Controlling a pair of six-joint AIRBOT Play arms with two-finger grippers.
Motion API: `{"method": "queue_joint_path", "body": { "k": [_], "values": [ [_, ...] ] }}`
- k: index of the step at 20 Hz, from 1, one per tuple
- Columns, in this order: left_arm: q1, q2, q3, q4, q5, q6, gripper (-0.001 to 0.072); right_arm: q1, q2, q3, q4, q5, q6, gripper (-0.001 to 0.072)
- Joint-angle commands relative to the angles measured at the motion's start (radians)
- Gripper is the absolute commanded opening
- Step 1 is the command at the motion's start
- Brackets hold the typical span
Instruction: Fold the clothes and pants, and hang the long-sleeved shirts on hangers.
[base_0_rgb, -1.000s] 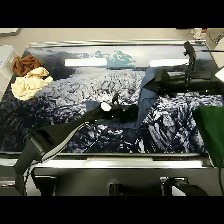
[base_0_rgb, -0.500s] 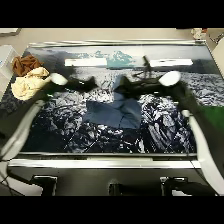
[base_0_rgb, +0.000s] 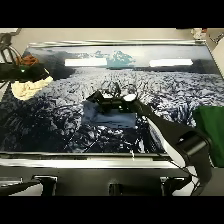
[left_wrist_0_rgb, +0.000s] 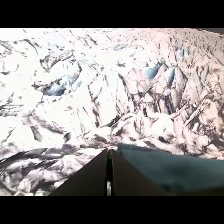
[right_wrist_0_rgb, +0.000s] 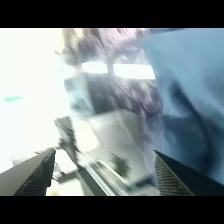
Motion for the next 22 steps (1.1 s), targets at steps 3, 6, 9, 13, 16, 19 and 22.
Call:
{"method": "queue_joint_path", "body": {
  "k": [3, 6, 9, 13, 16, 19, 22],
  "values": [
    [-0.016, 0.053, -0.026, 0.037, -0.036, 0.034, 0.002, -0.255, 0.056, 0.002, -0.078, 0.253, -0.071, 0.0698],
    [-0.017, 0.054, -0.03, 0.037, -0.037, 0.042, 0.002, -0.489, 0.137, 0.001, -0.597, 0.491, 0.176, 0.0697],
    [-0.018, 0.054, -0.03, 0.037, -0.037, 0.04, 0.0021, -0.576, 0.146, -0.028, -0.973, 0.686, 0.311, 0.0671],
    [-0.03, 0.054, -0.03, 0.029, -0.046, 0.037, 0.0021, -0.532, 0.131, -0.159, -0.788, 0.522, 0.182, 0.0669],
    [-0.043, 0.056, -0.03, 0.026, -0.081, 0.036, 0.0021, -0.501, 0.077, -0.179, -0.658, 0.48, 0.112, 0.0665],
    [-0.054, 0.058, -0.03, 0.018, -0.087, 0.036, 0.0021, -0.451, 0.028, -0.179, -0.598, 0.464, 0.071, 0.0608],
    [-0.056, 0.058, -0.03, 0.01, -0.089, 0.036, 0.0021, -0.422, 0.016, -0.174, -0.509, 0.426, -0.015, 0.0167]
  ]
}}
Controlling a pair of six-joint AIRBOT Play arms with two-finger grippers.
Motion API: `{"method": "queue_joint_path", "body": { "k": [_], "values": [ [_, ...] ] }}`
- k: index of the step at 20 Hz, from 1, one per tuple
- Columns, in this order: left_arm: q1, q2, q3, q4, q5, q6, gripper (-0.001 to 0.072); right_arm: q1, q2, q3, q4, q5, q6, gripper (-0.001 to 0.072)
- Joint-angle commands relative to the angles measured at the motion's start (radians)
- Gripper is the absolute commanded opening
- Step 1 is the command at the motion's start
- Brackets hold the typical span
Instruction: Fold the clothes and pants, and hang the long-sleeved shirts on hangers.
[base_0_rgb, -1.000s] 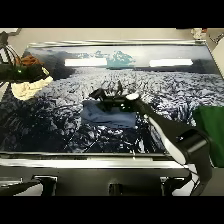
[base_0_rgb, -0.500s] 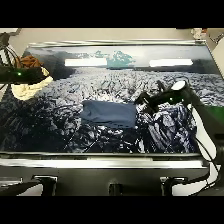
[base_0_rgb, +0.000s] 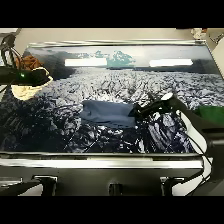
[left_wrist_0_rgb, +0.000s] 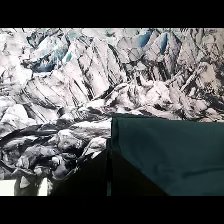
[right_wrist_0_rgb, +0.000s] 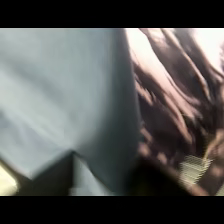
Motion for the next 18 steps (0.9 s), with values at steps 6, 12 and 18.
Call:
{"method": "queue_joint_path", "body": {
  "k": [6, 12, 18],
  "values": [
    [-0.005, 0.001, 0.0, -0.01, -0.006, 0.0, 0.0021, -0.19, 0.151, 0.162, 0.158, 0.092, -0.15, 0.004],
    [-0.005, 0.001, 0.0, -0.01, -0.006, 0.001, 0.0021, -0.594, 0.342, 0.317, 0.051, 0.199, 0.018, 0.004],
    [-0.005, 0.002, 0.0, -0.01, -0.008, 0.004, 0.0021, -0.969, 0.441, 0.37, 0.044, 0.21, 0.139, 0.004]
  ]
}}
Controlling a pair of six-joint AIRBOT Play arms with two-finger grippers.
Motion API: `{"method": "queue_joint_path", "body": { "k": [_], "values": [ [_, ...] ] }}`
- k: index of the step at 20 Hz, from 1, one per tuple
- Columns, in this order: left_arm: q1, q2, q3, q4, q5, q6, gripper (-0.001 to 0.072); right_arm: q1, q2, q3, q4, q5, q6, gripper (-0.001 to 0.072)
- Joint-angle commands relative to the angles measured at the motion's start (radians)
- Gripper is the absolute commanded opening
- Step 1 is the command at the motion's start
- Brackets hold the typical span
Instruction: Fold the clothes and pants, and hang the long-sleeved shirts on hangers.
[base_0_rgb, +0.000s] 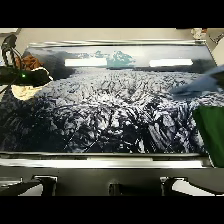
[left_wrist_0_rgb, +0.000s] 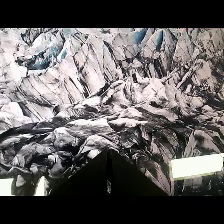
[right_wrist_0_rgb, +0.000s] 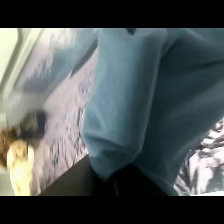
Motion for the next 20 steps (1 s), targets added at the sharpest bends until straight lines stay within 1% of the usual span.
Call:
{"method": "queue_joint_path", "body": {
  "k": [1, 6, 8, 9, 11, 13, 15, 17, 18, 20],
  "values": [
    [-0.001, 0.001, 0.0, 0.0, -0.001, 0.003, 0.0021, -0.219, 0.052, 0.029, -0.006, 0.017, 0.085, 0.0041],
    [-0.001, 0.004, 0.0, 0.0, -0.001, 0.003, 0.0021, -0.443, 0.077, 0.029, -0.015, 0.075, 0.121, 0.0041],
    [-0.001, 0.006, 0.0, -0.008, -0.001, 0.003, 0.0021, -0.497, 0.08, 0.029, -0.08, 0.136, 0.121, 0.0041],
    [-0.001, 0.007, 0.0, -0.016, -0.001, 0.003, 0.0021, -0.506, 0.08, 0.029, -0.156, 0.171, 0.121, 0.004],
    [-0.006, 0.01, 0.0, -0.026, 0.0, 0.003, 0.0021, -0.491, 0.08, 0.013, -0.358, 0.24, 0.129, 0.0041],
    [-0.013, 0.011, 0.0, -0.027, -0.001, 0.003, 0.0021, -0.485, 0.095, -0.052, -0.523, 0.251, 0.193, 0.0041],
    [-0.018, 0.013, 0.0, -0.044, -0.001, 0.003, 0.0021, -0.485, 0.14, -0.156, -0.675, 0.225, 0.208, 0.0041],
    [-0.025, 0.013, 0.0, -0.046, -0.002, 0.003, 0.0021, -0.485, 0.18, -0.267, -0.796, 0.185, 0.211, 0.0042],
    [-0.028, 0.013, 0.0, -0.051, -0.001, 0.003, 0.0021, -0.485, 0.184, -0.308, -0.832, 0.169, 0.212, 0.0042],
    [-0.027, 0.013, 0.0, -0.072, -0.002, 0.003, 0.0021, -0.485, 0.183, -0.372, -0.854, 0.146, 0.217, 0.0042]
  ]
}}
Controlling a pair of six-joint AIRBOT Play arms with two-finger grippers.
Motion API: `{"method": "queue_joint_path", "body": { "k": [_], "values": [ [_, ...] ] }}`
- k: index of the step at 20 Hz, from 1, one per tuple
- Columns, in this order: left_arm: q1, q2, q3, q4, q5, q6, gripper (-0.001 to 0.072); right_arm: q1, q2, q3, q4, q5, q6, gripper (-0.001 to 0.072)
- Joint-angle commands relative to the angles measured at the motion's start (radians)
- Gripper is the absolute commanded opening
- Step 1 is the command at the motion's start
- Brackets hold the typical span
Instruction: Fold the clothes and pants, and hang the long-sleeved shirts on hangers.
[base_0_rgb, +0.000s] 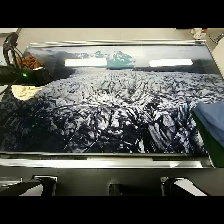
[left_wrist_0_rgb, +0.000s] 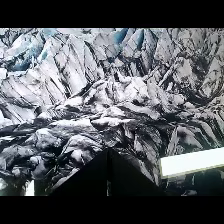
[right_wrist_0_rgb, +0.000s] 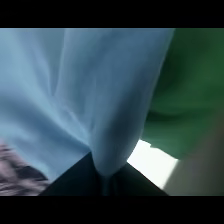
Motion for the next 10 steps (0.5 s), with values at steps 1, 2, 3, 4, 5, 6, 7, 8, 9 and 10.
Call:
{"method": "queue_joint_path", "body": {
  "k": [1, 2, 3, 4, 5, 6, 7, 8, 9, 10],
  "values": [
    [-0.004, 0.002, 0.0, -0.033, 0.0, 0.0, 0.0021, -0.001, 0.018, -0.13, -0.137, -0.043, 0.017, 0.0042],
    [-0.004, 0.002, 0.0, -0.04, 0.001, 0.0, 0.0022, -0.001, 0.018, -0.152, -0.142, -0.053, 0.017, 0.0042],
    [-0.004, 0.002, 0.0, -0.04, 0.0, 0.0, 0.0022, -0.001, 0.018, -0.171, -0.147, -0.069, 0.018, 0.0043],
    [-0.004, 0.002, 0.0, -0.04, 0.0, -0.002, 0.0021, -0.001, 0.018, -0.185, -0.146, -0.086, 0.021, 0.007],
    [-0.004, 0.002, 0.0, -0.04, 0.0, -0.004, 0.0021, -0.001, 0.016, -0.194, -0.142, -0.093, 0.029, 0.028],
    [-0.004, 0.002, 0.0, -0.04, 0.0, -0.004, 0.0022, -0.001, 0.017, -0.196, -0.134, -0.099, 0.026, 0.0563],
    [-0.004, 0.002, 0.0, -0.04, 0.001, -0.004, 0.0021, -0.001, 0.017, -0.19, -0.127, -0.123, -0.013, 0.0624],
    [-0.004, 0.002, 0.002, -0.048, 0.002, -0.003, 0.0022, -0.001, 0.017, -0.159, -0.108, -0.135, -0.051, 0.0624],
    [-0.004, 0.002, 0.012, -0.069, 0.007, -0.003, 0.0021, -0.001, 0.017, -0.106, -0.063, -0.165, -0.068, 0.0624],
    [-0.004, 0.001, 0.034, -0.078, 0.022, 0.001, 0.0021, -0.001, 0.017, -0.023, 0.027, -0.227, -0.084, 0.0623]
  ]
}}
